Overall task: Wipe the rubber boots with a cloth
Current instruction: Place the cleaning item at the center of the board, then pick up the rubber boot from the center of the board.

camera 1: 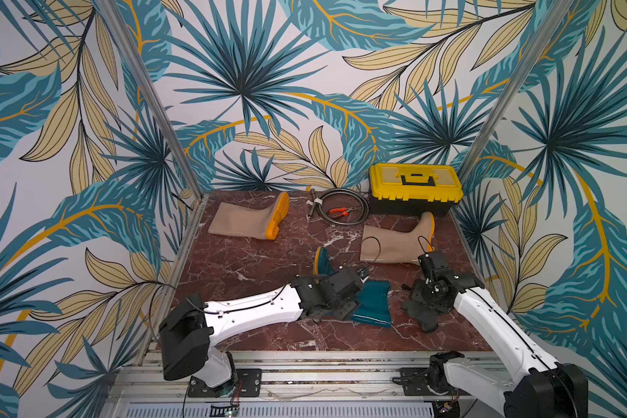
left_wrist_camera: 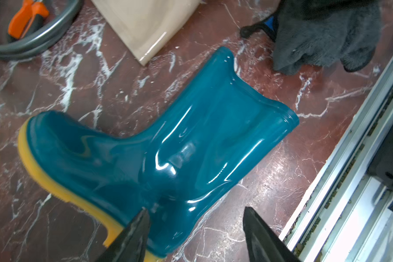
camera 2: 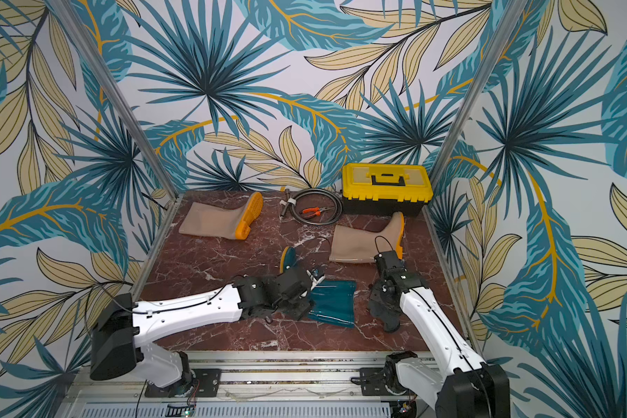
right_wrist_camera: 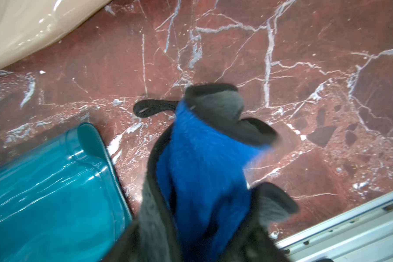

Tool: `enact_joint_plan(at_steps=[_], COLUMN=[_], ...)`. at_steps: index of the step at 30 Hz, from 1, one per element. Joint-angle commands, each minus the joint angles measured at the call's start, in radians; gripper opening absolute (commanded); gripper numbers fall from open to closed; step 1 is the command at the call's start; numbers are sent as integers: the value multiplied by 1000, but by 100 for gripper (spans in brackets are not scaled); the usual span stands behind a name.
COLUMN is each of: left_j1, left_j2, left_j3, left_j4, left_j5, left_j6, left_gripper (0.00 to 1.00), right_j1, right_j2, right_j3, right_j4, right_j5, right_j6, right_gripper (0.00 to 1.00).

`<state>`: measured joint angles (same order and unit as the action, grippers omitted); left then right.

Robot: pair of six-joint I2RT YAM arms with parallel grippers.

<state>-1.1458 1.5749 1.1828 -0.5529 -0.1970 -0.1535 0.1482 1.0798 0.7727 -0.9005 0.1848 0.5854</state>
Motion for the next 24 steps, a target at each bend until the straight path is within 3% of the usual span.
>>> enact_joint_plan(at_steps=[1,10,18,24], left_j1=[-60,-130,-132,-132], left_j2=[74,290,417,500], left_j3=[68,198,268,301], left_j4=[50,96,96,96], left_j5=[-51,-71,-4,-16], left_j6=[91,239,312,330], left_gripper=[70,76,77,77], right_j1=[-3,-4,-4,-4], right_j2=[-47,-170,-181,-174], right_j3=[15,77,47,24], right_j4=[-13,-85,-38,-7], right_j5=[-34,34,-30,-54], right_j6=[4,-18,-9,4], right_gripper=[80,85,85,85])
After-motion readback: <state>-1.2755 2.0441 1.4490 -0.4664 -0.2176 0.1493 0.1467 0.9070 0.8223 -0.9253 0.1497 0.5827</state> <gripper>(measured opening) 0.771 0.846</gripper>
